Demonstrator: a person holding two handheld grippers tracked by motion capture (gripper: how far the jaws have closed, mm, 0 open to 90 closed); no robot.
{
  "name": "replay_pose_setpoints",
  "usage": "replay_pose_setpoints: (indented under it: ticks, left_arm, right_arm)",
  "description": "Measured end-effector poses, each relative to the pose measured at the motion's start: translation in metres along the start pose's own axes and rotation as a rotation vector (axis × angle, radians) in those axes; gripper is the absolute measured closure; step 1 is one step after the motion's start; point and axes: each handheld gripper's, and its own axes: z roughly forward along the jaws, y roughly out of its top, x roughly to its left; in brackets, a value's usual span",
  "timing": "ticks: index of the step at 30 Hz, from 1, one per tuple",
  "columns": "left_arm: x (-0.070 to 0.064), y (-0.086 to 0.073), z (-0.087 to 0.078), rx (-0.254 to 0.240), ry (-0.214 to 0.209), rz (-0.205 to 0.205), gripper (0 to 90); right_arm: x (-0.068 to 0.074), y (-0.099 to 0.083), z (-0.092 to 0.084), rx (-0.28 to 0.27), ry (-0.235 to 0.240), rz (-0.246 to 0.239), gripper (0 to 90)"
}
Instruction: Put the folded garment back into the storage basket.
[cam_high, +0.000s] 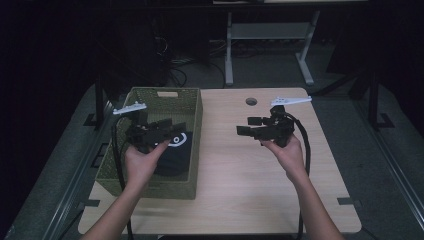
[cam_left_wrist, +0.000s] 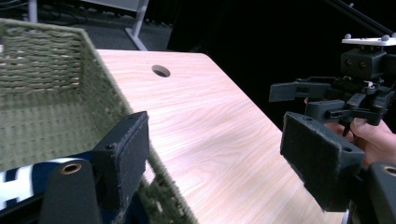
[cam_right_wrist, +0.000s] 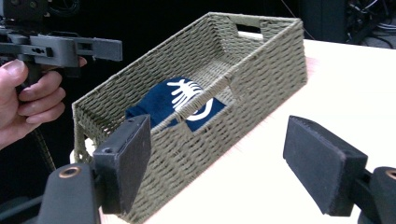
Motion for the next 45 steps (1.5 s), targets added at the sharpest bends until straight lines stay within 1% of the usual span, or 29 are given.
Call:
replay_pose_setpoints:
  ticks: [3,7,10,12,17,20,22,24,26,29,32,34,36,37,38,39,40,42,43,45]
  left_arm:
    - [-0.006,0.001,0.006,0.005,-0.008,0.010,23.3]
    - [-0.015,0.001,0.016,0.015,-0.015,0.033,23.3]
    - [-0.020,0.000,0.024,0.022,-0.027,0.039,23.3]
    - [-0.023,-0.001,0.028,0.026,-0.034,0.040,23.3]
    - [-0.033,-0.004,0.039,0.036,-0.060,0.049,23.3]
    - [-0.038,-0.006,0.043,0.039,-0.075,0.049,23.3]
    - [-0.042,-0.007,0.047,0.046,-0.084,0.053,23.3]
    - [-0.045,-0.009,0.051,0.049,-0.094,0.056,23.3]
    - [-0.049,-0.011,0.055,0.053,-0.106,0.059,23.3]
    - [-0.055,-0.014,0.062,0.063,-0.123,0.062,23.3]
    - [-0.061,-0.017,0.069,0.075,-0.139,0.069,23.3]
    - [-0.065,-0.020,0.073,0.073,-0.145,0.076,23.4]
    - [-0.069,-0.023,0.076,0.076,-0.158,0.084,23.4]
    - [-0.072,-0.025,0.078,0.072,-0.162,0.094,23.4]
    - [-0.076,-0.027,0.079,0.070,-0.167,0.106,23.4]
    - [-0.080,-0.031,0.081,0.069,-0.173,0.130,23.4]
    - [-0.082,-0.033,0.083,0.069,-0.177,0.131,23.4]
    - [-0.086,-0.039,0.087,0.076,-0.194,0.135,23.4]
    - [-0.088,-0.043,0.090,0.076,-0.202,0.137,23.4]
    - [-0.090,-0.051,0.095,0.080,-0.219,0.131,23.4]
  right_arm:
    - [-0.004,-0.003,-0.008,0.003,-0.016,-0.004,22.9]
    - [-0.010,-0.008,-0.019,-0.004,-0.034,0.005,22.9]
    - [-0.014,-0.010,-0.027,0.003,-0.051,0.011,22.6]
    - [-0.016,-0.012,-0.032,-0.002,-0.060,0.012,22.6]
    - [-0.023,-0.018,-0.040,0.005,-0.089,0.014,22.6]
    - [-0.029,-0.024,-0.046,0.006,-0.107,0.023,22.6]
    - [-0.033,-0.029,-0.050,0.016,-0.127,0.036,22.7]
    - [-0.036,-0.033,-0.055,0.004,-0.153,0.034,22.7]
    - [-0.040,-0.037,-0.059,-0.001,-0.157,0.049,22.7]
    - [-0.045,-0.043,-0.066,0.003,-0.176,0.063,22.7]
    - [-0.050,-0.049,-0.073,0.001,-0.192,0.069,22.7]
    - [-0.053,-0.054,-0.079,-0.005,-0.202,0.073,22.7]
    - [-0.056,-0.059,-0.084,0.004,-0.223,0.081,22.7]
    - [-0.058,-0.062,-0.087,0.001,-0.235,0.080,22.7]
    - [-0.060,-0.066,-0.089,0.001,-0.238,0.088,22.8]
    - [-0.062,-0.069,-0.092,0.002,-0.241,0.088,22.8]
    - [-0.063,-0.074,-0.095,0.011,-0.255,0.093,22.8]
    - [-0.065,-0.080,-0.098,0.019,-0.260,0.098,22.8]
    - [-0.065,-0.084,-0.100,0.029,-0.272,0.101,22.7]
    - [-0.067,-0.092,-0.104,0.032,-0.290,0.101,22.7]
